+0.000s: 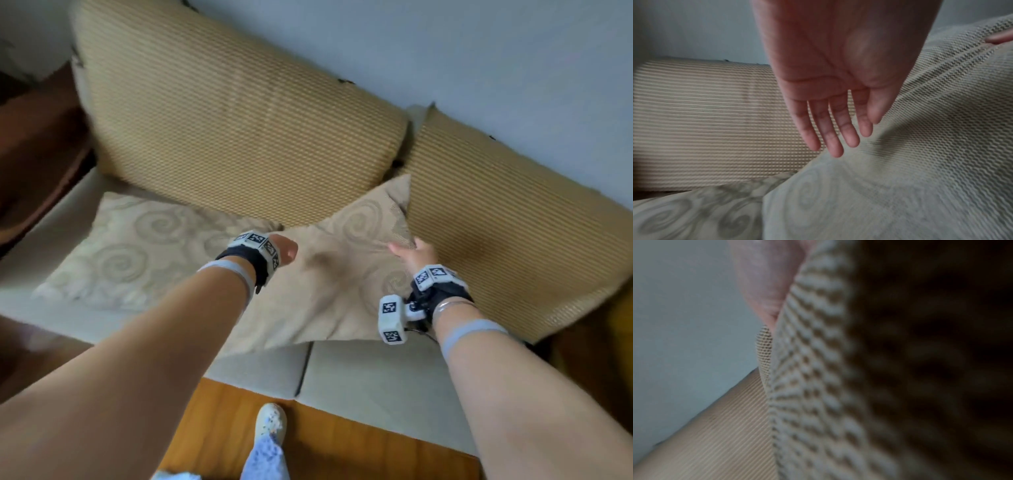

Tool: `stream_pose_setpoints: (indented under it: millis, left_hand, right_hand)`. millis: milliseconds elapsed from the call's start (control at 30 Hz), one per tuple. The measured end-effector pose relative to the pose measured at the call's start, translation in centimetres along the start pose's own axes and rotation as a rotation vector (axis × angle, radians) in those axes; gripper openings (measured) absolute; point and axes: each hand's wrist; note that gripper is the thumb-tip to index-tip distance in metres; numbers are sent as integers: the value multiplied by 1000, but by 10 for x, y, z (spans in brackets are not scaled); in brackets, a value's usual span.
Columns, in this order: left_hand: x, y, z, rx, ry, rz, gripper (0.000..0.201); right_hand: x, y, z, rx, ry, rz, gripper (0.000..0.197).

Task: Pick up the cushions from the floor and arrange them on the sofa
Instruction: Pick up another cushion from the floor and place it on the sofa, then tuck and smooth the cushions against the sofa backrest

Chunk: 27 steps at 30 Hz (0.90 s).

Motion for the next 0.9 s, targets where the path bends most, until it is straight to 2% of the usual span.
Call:
stream_pose_setpoints:
  millis: [100,167,233,267,333,367,433,500,567,633,733,833,900]
  left_hand:
    - [45,-46,20,-78,-65,118,26]
    - [67,-73,29,-113,-106,159,10]
    - [86,-91,33,-132,-137,187,9]
    - [94,-97,35,-139,-163,195,15]
    - [98,-106,37,-157,-219,186,32]
    - [95,-113,40,-164,-213,169,35]
    - [78,-122,44,-167,-208,115,39]
    - [52,-135,45,-172,-215,97,39]
    - [19,-148,43,-195,-237,87,37]
    - [-17,-162,40,-217,-243,65,34]
    - [-67,-180,31,-241,-262,11,36]
    - [-117,-204,22,-222,-246,-15,34]
    - [-155,-221,18,-209,-237,-37,33]
  right_hand:
    - [47,-35,-60,117,159,59,52]
    - [72,-53,-76,134,472,137,59]
    - [85,-67,-69,145,738,119,57]
    - [84,-67,-61,85,855,89,54]
    - [86,-76,-37,-175,1078,40,52]
    - [88,-81,-20,-298,1114,43,55]
    - [87,-85,8,-471,1154,54,65]
    - [81,-84,35,-507,1137,25,57]
    - [77,-90,71,-560,1148,-12,60]
    - [72,-105,113,-645,1139,36,61]
    - [71,-139,183,-693,1057,67,36]
    - [64,-167,251,-703,1059,83,32]
    - [53,-181,295,-724,1050,115,19]
Point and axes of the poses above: each hand's wrist, its own y-axis away from the middle knuckle, its own z-axis out of the palm, x = y × z, and after that the axes turned 6 degrees about -z, right-handed
